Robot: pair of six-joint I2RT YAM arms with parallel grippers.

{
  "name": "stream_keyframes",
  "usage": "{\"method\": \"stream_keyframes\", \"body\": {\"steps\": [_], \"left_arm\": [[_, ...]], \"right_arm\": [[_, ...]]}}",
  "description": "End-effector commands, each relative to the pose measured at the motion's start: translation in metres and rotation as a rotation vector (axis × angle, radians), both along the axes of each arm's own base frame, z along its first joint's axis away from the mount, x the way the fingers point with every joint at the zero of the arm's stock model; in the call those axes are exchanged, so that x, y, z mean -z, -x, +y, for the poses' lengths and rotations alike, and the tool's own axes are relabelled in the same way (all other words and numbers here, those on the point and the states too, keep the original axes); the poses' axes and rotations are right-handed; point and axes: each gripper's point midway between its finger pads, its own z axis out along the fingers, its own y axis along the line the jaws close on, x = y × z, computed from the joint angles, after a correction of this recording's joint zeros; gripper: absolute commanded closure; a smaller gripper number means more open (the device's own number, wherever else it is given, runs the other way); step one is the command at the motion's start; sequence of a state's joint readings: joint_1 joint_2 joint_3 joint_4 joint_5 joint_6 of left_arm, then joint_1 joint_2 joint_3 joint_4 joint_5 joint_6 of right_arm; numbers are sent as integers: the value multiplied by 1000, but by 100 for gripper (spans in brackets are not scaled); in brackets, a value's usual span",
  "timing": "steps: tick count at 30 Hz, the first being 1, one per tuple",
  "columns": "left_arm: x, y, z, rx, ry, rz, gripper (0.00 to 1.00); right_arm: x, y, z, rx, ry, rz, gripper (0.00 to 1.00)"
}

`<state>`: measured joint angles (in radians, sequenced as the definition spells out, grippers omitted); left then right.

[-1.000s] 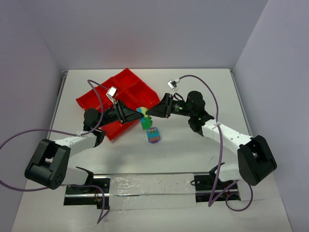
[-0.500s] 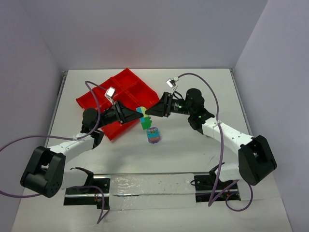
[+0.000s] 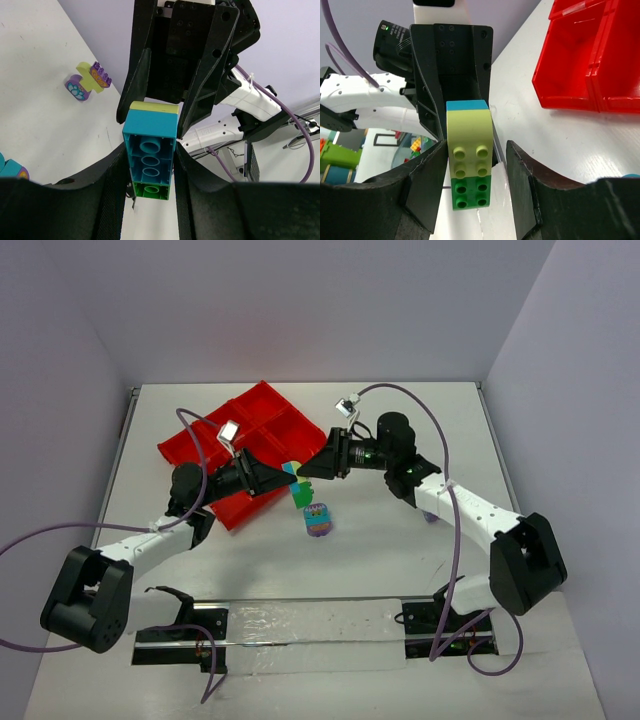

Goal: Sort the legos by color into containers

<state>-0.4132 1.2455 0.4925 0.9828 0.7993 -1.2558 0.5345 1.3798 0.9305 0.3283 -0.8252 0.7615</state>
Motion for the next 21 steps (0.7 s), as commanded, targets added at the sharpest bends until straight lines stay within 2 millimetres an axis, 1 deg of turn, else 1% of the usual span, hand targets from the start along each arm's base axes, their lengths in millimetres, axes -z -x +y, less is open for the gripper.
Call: {"method": "stream_keyframes", "body": {"steps": [1,3,4,7,8,9,11,14,17,21], "left_arm": [[-32,12,-5,52,42,-131,100],[-31,11,-5,47,34,-129,100],[-31,11,-5,44,33,-131,100],[-31,12,-4,40,28,-133,100],[-30,11,-4,40,26,-130,100],[-30,13,-4,38,23,-131,100],[-29,14,-3,36,15,-133,100],[-28,17,-1,30,-12,-166,100],[-31,20,0,27,-27,-204,100],[-28,16,0,19,-67,-195,100]], "right_arm": [[-4,2,9,-57,1,-28,44],[-4,3,11,-71,1,-26,48],[-4,4,12,-76,1,-26,53],[-5,2,11,-61,-4,-29,91],[-5,1,11,-53,-4,-29,92],[-5,-3,9,-24,4,-26,100],[-1,-11,4,29,29,-34,100],[4,-30,-17,139,33,-8,100],[4,-43,-33,172,8,20,100],[-6,-53,-38,160,-21,26,100]]}}
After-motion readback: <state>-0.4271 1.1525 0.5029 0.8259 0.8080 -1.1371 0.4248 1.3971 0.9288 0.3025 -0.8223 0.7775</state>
